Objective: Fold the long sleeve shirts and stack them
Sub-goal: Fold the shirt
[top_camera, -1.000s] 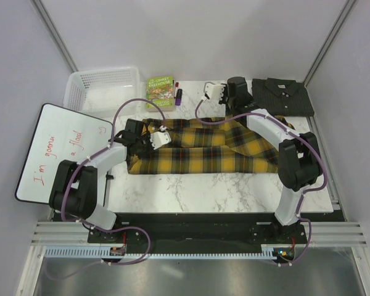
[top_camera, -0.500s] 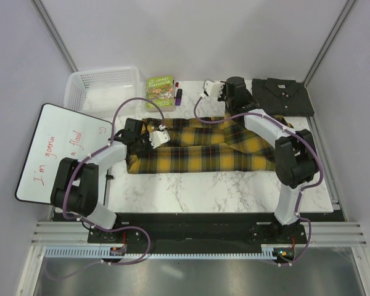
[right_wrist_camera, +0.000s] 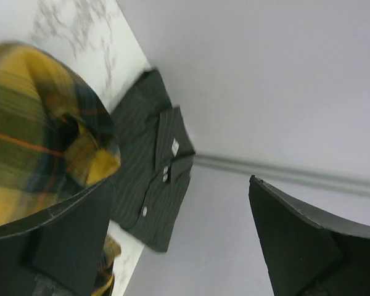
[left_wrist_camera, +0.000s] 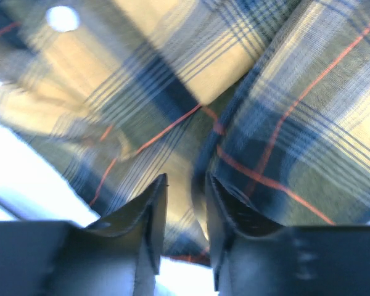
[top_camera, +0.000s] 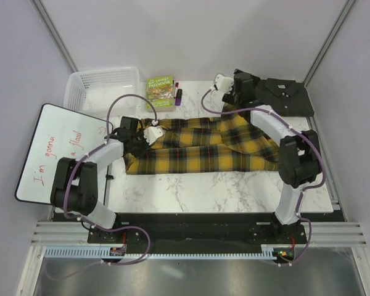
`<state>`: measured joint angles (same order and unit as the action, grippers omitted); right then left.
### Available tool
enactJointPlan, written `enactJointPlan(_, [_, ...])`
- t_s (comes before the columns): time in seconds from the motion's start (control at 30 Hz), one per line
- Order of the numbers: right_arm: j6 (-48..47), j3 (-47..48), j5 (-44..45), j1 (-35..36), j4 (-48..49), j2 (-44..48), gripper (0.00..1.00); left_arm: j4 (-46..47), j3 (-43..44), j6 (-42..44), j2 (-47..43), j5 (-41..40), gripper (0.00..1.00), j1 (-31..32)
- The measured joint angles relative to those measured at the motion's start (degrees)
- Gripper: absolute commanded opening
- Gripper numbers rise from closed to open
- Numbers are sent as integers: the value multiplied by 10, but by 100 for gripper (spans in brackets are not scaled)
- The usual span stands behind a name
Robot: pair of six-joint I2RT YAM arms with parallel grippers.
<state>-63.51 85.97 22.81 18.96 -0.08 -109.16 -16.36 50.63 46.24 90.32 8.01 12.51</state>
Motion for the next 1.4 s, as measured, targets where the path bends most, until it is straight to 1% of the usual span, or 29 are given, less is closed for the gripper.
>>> enactJointPlan(0.03, [16,6,-2,-15,-21,6,98,-7,0,-7,-16,3,50,-2])
enactJointPlan(0.1, [64,35,-33,-52,-113,26,98,-21,2,-19,-46,15,52,-4])
enactJointPlan(0.2, [134,63,-87,-133,-240,72,92,-48,17,-35,-78,42,52,-4])
enactJointPlan(0.23, [155,64,-106,-160,-275,87,89,-52,23,-38,-80,49,51,-4])
enactJointPlan(0.27, [173,64,-124,-187,-313,101,83,-56,28,-41,-80,57,51,-4])
enactJointPlan(0.3, [188,64,-140,-207,-344,109,79,-62,30,-44,-78,63,51,-3])
enactJointPlan(0.33, [203,61,-160,-223,-371,115,71,-68,30,-46,-75,70,49,-2])
enactJointPlan(0.37, [217,56,-184,-235,-396,117,66,-75,30,-47,-71,74,49,-2])
enactJointPlan(0.4, [229,50,-206,-243,-422,117,64,-83,30,-48,-64,78,48,-1])
enactJointPlan(0.5, [262,39,-272,-261,-485,91,63,-103,30,-53,-32,87,47,3])
enactJointPlan(0.57, [279,38,-313,-275,-517,55,63,-114,30,-56,-13,86,46,5])
enactJointPlan(0.7, [299,31,-376,-324,-562,-23,64,-130,30,-57,9,85,46,5])
enactJointPlan(0.83, [308,6,-406,-366,-584,-59,64,-136,29,-57,17,80,42,5])
enactJointPlan(0.97, [309,-30,-428,-374,-592,-61,64,-135,26,-57,37,72,41,5])
enactJointPlan(1.17, [308,-57,-439,-374,-599,-54,64,-130,21,-54,34,71,39,5])
enactJointPlan(1.4, [282,-125,-442,-408,-606,-11,64,-132,-34,-41,-21,71,39,7])
